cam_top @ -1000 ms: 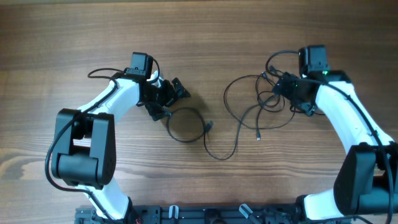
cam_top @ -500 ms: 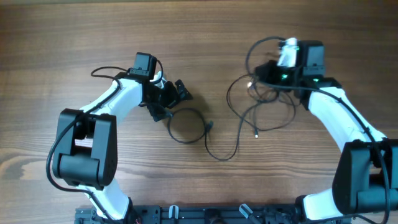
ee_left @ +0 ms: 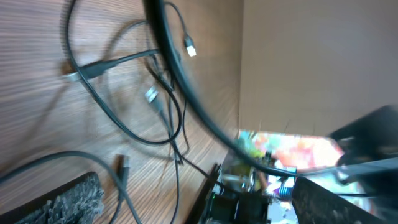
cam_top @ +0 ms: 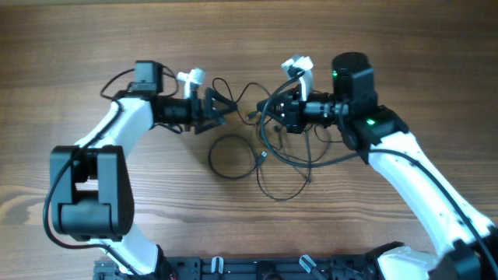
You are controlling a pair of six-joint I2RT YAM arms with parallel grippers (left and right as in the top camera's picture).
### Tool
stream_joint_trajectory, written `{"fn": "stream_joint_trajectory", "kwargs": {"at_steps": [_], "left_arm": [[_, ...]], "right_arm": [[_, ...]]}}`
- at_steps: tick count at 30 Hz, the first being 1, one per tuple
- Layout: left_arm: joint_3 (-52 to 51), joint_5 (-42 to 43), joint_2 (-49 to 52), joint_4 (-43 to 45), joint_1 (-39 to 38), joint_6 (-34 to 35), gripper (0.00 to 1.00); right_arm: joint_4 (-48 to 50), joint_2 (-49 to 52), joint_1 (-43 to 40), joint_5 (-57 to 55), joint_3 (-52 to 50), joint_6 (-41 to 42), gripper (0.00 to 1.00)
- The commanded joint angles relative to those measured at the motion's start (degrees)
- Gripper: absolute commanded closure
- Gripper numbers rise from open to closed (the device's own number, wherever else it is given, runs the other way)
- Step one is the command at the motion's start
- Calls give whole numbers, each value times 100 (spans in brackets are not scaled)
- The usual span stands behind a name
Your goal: Untangle cables
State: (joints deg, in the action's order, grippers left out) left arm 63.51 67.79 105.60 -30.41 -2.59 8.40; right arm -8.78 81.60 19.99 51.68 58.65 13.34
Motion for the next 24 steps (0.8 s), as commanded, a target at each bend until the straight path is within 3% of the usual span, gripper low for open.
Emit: {"fn": "stream_joint_trajectory", "kwargs": {"at_steps": [1,4,9,14,16,24], "left_arm": [[11,-11,-103,275,-529,-326,0],[9,-796,-103,603,-953,238,0],[9,-3528,-92,752,-1742,1923,0],[9,-4953,-81,614,-2433,2586,0],[9,-5687,-81,352,-2667,2968,0],[-11,-6778,79,-463,-2940,3023,0]], "right_arm": [[151,-404,4,219,264,378,96],[426,-579,-2,236,280,378,96],[1224,-708,-382,-66,658,649,96],[1504,-708,-898,-356,1237,597,96],[1513,-708,-1207,-1163,1399,433,96],[1392,-680,-2481,-3298,1453,164,96]]}}
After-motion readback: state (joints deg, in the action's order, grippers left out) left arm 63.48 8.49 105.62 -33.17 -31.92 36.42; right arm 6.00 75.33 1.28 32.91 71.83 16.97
